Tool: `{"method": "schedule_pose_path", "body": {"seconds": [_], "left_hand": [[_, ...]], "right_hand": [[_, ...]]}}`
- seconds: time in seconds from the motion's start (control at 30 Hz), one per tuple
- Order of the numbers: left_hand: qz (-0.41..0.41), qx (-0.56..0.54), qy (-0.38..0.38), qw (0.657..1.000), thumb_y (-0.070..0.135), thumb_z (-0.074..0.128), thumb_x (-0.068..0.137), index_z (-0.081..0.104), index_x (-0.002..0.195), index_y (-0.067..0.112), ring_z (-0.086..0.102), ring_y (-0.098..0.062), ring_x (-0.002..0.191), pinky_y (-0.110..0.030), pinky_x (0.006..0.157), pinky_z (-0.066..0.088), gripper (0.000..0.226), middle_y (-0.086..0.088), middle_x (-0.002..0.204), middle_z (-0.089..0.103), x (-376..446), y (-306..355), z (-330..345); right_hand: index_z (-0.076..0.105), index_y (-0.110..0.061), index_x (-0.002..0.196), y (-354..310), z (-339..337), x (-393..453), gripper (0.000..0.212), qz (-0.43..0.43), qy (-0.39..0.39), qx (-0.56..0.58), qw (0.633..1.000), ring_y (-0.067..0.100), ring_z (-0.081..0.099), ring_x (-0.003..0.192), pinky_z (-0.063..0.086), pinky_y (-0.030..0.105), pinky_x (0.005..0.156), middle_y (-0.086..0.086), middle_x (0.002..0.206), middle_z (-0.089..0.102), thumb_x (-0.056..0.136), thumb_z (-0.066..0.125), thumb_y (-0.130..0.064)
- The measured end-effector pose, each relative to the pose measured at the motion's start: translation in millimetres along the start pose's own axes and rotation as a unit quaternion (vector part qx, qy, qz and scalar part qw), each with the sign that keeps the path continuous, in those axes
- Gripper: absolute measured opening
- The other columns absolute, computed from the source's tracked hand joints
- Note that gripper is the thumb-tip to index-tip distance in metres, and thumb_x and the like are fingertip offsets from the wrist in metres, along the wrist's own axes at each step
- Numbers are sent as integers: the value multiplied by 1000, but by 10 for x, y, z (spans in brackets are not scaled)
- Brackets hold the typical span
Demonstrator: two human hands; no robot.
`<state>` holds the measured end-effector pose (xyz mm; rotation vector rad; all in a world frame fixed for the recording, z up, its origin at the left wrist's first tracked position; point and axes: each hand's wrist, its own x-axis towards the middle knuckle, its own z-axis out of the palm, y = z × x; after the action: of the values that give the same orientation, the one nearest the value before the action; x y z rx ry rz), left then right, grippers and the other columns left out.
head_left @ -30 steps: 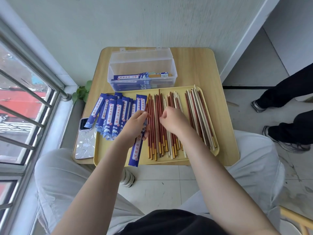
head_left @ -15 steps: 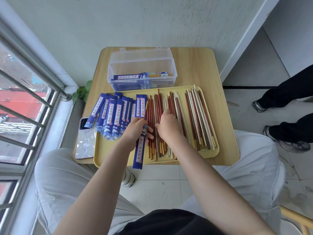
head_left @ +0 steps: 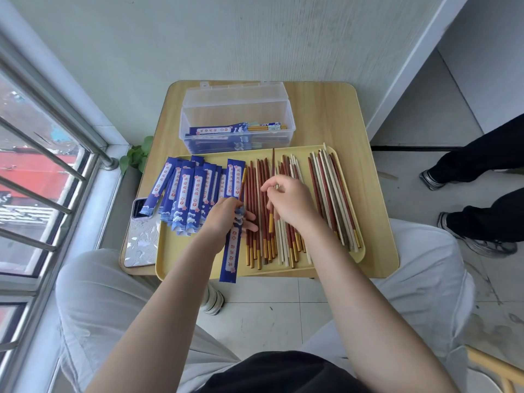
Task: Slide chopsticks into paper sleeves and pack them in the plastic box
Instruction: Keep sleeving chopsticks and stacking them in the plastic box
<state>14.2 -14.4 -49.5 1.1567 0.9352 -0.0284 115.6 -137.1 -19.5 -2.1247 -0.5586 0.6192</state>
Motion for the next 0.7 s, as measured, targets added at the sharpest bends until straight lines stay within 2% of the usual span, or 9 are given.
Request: {"method": "schedule_pose_path", "body": {"seconds": [0.07,0.13,0.17,0.23,0.33,0.4,0.5,0.7], "left_hand": [[22,-2,-5,1000,10,38,102,48,115,1,69,-28,62,-29,47,49,18,-15,79,68,-5,24,-13],[48,-1,-12,999,10,40,103,50,119,-1,69,-29,65,-33,50,54,21,-16,82,68,-4,45,-25],[55,-2,-14,998,10,42,104,50,119,-1,69,-28,65,-35,53,56,21,-16,84,67,-7,54,-25],[63,1,-18,998,12,43,104,52,117,1,68,-27,64,-37,57,57,19,-14,83,67,-20,77,-22],[66,20,-29,997,17,41,105,53,112,3,62,-23,58,-34,54,52,19,-12,76,65,-47,101,-15],[65,34,-51,996,22,38,105,53,104,4,56,-22,53,-32,51,47,23,-13,73,61,-52,101,-14],[59,56,-89,993,37,30,108,54,100,6,50,-22,50,-30,50,44,40,-13,68,58,-66,102,17],[67,90,-133,985,51,23,107,53,104,5,45,-23,46,-28,48,43,56,-11,63,56,-66,112,36]], "right_hand": [[67,-14,106,-96,-111,10,26,0,-25,88,996,15,68,59,48,24,49,3,84,73,101,42,-8],[64,-10,112,-185,-212,31,21,-19,-32,151,988,19,73,69,54,29,54,5,89,75,100,48,-6],[63,-9,114,-223,-254,36,19,-35,-22,171,984,18,72,68,54,27,53,4,87,75,99,54,-6],[67,-12,111,-280,-323,43,15,-83,27,200,976,11,62,57,46,21,49,0,75,71,98,61,-14],[73,-20,97,-332,-407,85,11,-132,122,214,960,2,54,61,42,17,59,-5,69,68,98,62,-23],[69,-20,89,-343,-423,131,17,-107,134,251,953,3,53,55,41,19,55,-9,62,62,101,58,-22],[62,-13,88,-316,-409,208,21,-71,138,299,942,16,51,49,42,28,43,0,63,58,105,51,-20],[58,-10,93,-215,-380,309,18,-53,162,281,944,20,60,53,51,31,47,11,69,64,105,49,-21]]}}
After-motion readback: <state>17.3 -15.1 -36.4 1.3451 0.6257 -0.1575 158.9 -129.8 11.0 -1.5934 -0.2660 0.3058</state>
